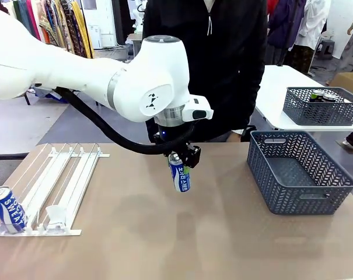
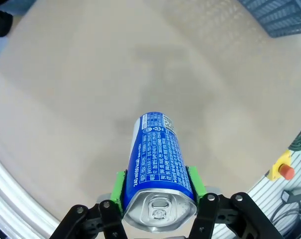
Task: Retrieve and store the cans from the dispenser.
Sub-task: Pick up one can from the Automatic Can Dispenser and place it in the middle of the table.
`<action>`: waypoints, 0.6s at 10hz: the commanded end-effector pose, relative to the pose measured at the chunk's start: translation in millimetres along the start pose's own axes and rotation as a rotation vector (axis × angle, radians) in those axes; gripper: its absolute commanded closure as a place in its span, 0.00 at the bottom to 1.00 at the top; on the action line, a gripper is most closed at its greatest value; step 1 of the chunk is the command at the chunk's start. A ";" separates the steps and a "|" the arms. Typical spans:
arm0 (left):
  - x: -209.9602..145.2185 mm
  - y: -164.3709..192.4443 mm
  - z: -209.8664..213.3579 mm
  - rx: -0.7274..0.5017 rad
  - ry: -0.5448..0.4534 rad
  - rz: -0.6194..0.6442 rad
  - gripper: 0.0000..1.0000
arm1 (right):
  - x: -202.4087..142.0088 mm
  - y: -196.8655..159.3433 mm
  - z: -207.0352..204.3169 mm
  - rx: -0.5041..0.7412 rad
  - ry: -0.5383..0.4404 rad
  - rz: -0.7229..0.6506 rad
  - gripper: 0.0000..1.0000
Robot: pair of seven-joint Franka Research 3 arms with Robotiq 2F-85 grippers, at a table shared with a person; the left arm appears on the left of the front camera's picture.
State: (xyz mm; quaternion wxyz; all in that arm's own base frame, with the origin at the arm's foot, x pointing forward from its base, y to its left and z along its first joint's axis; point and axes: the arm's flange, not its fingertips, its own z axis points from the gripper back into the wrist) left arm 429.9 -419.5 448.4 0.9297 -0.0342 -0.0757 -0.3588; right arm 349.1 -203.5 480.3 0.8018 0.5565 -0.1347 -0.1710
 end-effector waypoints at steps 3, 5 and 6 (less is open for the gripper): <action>36.9 13.2 -27.6 -0.036 0.094 0.058 1.00 | -0.3 2.3 1.9 0.004 0.005 0.014 0.00; 48.5 17.8 -40.3 -0.020 0.149 0.097 1.00 | -0.3 2.3 1.9 0.004 0.005 0.014 0.00; 48.9 16.5 -40.9 -0.013 0.156 0.095 1.00 | -0.3 2.3 1.9 0.004 0.005 0.014 0.00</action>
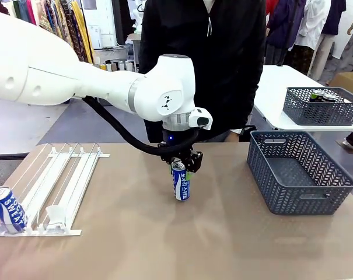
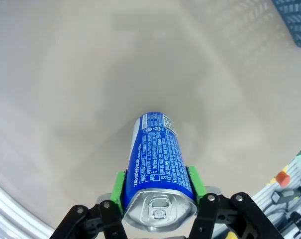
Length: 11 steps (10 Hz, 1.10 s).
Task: Retrieve and store the cans from the dispenser.
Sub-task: Pick up one can from the Automatic Can Dispenser and place it in the middle of the table.
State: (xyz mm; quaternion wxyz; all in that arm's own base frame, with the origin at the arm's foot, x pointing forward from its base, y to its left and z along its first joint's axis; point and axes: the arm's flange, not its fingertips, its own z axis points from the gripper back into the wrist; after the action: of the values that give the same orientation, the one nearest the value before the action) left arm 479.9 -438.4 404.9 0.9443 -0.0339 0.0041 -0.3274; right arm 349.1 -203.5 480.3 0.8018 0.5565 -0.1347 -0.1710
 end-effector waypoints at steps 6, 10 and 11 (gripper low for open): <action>0.0 -6.9 18.9 0.069 -0.012 0.013 0.00 | -0.3 2.4 1.9 0.004 0.005 0.014 0.00; -63.6 48.6 114.7 -0.188 -0.158 -0.012 0.00 | -0.3 2.4 1.9 0.004 0.005 0.014 0.00; -99.7 84.7 153.5 -0.388 -0.225 -0.066 0.00 | -0.3 2.4 1.9 0.004 0.005 0.014 0.00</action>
State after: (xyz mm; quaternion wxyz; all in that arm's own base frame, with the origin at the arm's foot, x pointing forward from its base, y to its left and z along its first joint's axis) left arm 480.8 -368.7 536.0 0.9320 -0.1469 -0.0585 -0.3260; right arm 349.1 -203.6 480.2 0.8018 0.5565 -0.1346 -0.1712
